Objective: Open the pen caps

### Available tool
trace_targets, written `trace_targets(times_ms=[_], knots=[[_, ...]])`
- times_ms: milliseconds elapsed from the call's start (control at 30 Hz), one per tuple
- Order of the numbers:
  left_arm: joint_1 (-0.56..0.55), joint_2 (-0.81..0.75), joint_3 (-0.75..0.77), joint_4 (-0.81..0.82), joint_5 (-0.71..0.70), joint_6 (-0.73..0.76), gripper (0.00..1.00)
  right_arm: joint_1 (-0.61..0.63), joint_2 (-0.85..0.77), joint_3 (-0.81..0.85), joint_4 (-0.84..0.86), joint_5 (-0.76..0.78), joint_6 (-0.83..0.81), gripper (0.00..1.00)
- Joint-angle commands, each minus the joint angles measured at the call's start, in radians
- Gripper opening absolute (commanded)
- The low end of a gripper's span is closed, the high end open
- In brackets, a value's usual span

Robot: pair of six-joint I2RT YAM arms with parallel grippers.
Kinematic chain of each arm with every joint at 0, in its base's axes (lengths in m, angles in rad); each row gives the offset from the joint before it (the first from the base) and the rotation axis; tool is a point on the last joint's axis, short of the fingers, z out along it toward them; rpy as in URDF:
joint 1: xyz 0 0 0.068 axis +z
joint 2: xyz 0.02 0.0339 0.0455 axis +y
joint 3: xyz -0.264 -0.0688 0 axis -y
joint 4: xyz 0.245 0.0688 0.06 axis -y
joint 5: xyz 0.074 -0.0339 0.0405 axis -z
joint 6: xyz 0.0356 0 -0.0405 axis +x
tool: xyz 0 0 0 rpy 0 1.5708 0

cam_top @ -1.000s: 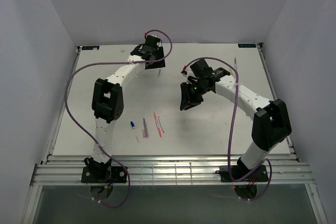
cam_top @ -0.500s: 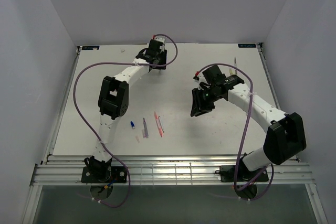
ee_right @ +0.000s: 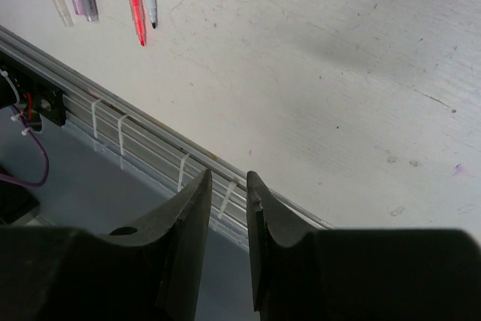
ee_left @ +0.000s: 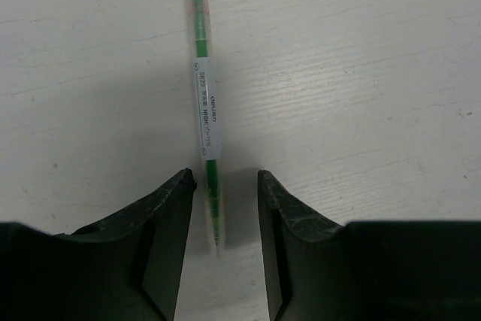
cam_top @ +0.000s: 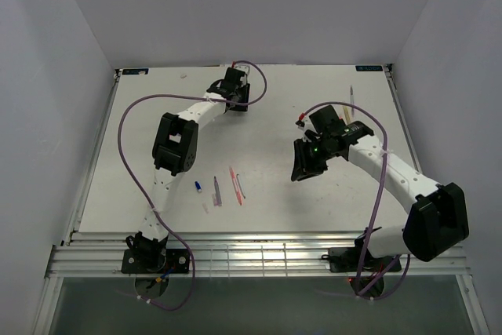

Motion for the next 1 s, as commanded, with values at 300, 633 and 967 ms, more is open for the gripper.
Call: trace_targets(times_ms=[300, 633, 967], knots=[[0.01, -0.013, -0.021, -0.003, -0.004, -0.023, 0.28, -0.01, -0.08, -0.039, 0.002, 0.02, 0.036, 0.31], [0.015, -0.048, 0.051, -0.069, -0.024, -0.02, 0.03, -0.009, -0.083, -0.031, 0.011, -0.013, 0.059, 0.31], [0.016, -0.384, -0.085, -0.163, 0.18, -0.24, 0.0, -0.01, -0.043, 0.056, 0.054, -0.108, 0.052, 0.55]])
